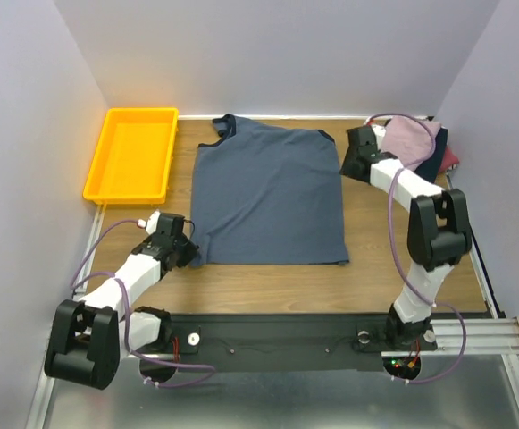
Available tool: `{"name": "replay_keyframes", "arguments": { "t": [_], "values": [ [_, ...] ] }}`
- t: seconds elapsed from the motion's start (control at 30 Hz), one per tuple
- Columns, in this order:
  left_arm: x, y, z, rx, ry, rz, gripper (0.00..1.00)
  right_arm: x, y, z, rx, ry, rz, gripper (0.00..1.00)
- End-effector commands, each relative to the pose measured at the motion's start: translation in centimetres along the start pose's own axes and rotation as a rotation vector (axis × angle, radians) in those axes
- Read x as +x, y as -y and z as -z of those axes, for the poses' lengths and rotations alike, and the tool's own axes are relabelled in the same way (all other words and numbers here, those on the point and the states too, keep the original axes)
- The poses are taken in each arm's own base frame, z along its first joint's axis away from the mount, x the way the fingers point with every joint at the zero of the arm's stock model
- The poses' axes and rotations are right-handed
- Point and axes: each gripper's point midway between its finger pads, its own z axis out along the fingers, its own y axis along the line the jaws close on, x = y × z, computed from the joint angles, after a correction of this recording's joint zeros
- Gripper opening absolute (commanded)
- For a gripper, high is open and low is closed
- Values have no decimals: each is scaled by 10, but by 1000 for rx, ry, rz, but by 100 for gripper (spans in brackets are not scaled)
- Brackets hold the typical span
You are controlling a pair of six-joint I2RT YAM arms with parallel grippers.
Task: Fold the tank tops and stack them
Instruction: Flatten the tank top out
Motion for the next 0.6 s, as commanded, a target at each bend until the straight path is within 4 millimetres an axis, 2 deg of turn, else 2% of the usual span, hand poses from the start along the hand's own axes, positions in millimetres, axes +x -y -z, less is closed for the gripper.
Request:
{"name": "replay_keyframes", "arguments": {
  "t": [0.0,0.03,0.07,0.13,0.17,0.2,0.27,0.37,0.4,0.43,0.47,0.5,0.57],
  "values": [
    [-5,-3,16,-30,16,-17,0,28,-83,87,-244,45,88,50],
    [-13,-3,19,-45,54,-22,0,43,-94,96,-267,33,109,50],
    [-22,1,24,-35,85,-28,0,71,-118,114,-327,12,158,50],
    [-36,11,32,-21,128,-47,0,95,-135,131,-368,-2,179,50],
    [-39,16,35,-8,135,-52,0,120,-148,144,-405,-24,226,50],
    [-46,24,40,11,147,-56,0,131,-151,146,-407,-33,241,50],
    [-48,34,43,46,143,-77,3,149,-148,149,-389,-53,221,49],
    [-51,59,44,161,148,-109,6,175,-111,135,-289,-81,181,49],
    [-51,65,43,186,141,-113,6,178,-104,136,-276,-80,166,50],
    [-50,81,45,258,132,-119,6,179,-97,136,-259,-73,145,50],
    [-51,85,40,270,134,-124,6,180,-86,137,-240,-64,108,53],
    [-44,86,37,275,98,-127,6,176,-87,141,-249,-58,86,54],
    [-37,90,32,282,68,-144,4,184,-71,140,-220,-60,57,61]
  ]
}}
